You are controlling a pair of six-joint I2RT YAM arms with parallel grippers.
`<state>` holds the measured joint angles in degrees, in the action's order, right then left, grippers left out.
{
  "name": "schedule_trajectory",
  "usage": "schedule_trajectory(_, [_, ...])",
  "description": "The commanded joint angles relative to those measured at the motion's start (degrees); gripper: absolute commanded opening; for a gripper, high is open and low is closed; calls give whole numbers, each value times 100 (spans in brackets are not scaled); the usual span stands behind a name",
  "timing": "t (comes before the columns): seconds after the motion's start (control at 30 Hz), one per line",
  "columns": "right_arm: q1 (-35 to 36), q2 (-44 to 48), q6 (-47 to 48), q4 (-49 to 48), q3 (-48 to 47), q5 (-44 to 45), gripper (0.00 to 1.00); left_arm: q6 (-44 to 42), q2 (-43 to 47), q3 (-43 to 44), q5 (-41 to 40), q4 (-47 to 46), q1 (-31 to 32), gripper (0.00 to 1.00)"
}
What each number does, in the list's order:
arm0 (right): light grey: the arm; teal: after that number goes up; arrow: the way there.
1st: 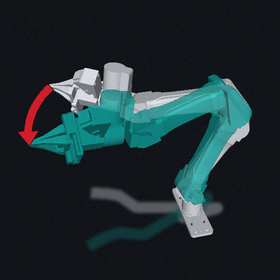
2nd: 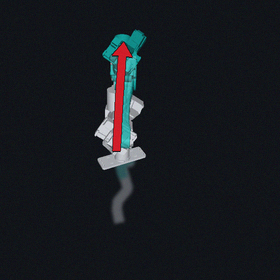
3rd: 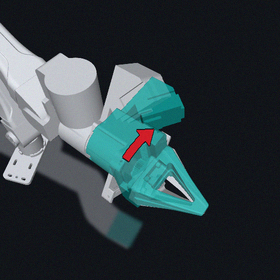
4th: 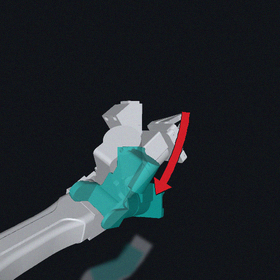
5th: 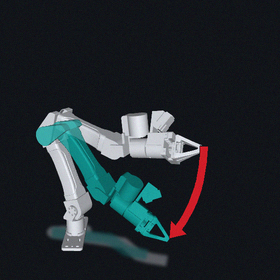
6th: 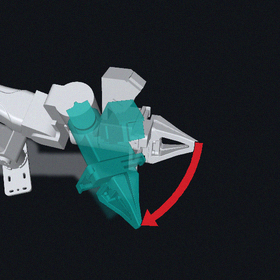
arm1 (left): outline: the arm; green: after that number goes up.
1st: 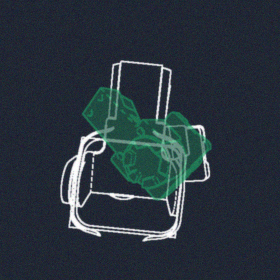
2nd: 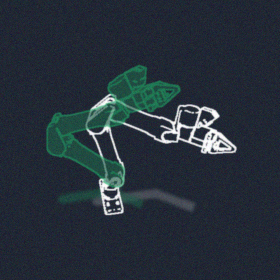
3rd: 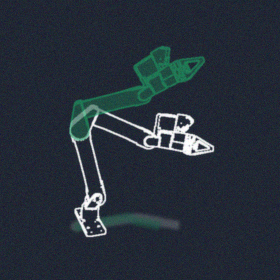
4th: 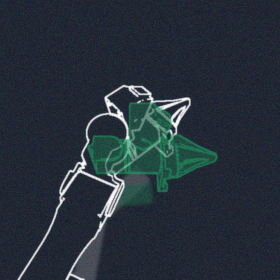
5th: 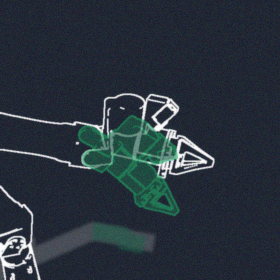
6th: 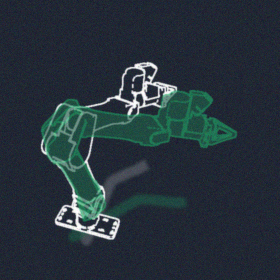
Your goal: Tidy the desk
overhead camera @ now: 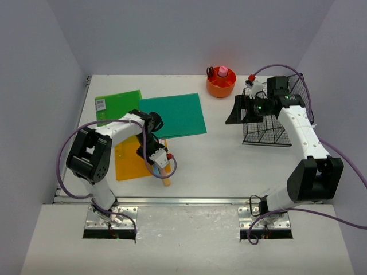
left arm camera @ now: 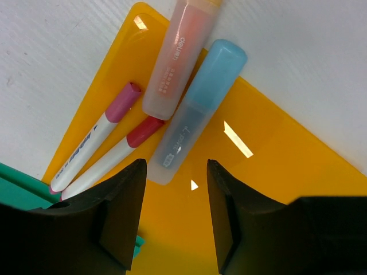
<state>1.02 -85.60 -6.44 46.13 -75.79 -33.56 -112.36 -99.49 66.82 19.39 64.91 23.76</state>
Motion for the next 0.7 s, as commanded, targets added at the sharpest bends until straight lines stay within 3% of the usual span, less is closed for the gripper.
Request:
schedule_trajectory(0.0, [30,138,22,-119,-223,-10,99,-1491,-158,-70,39,-344,137,45])
schedule_trajectory(0.2, [30,31,57,-58,-422,-21,99,-1633,-229,-367,-51,-722,174,45])
schedule_trajectory(0.43, [30,-16,108,-40,-463,-26,99,-1715,-46,-663,-163,-433,181,43])
schedule_trajectory(0.67, [39,-106,91,-43,-541,-198,98,-1752,398,-1412,-115,-409,181,26])
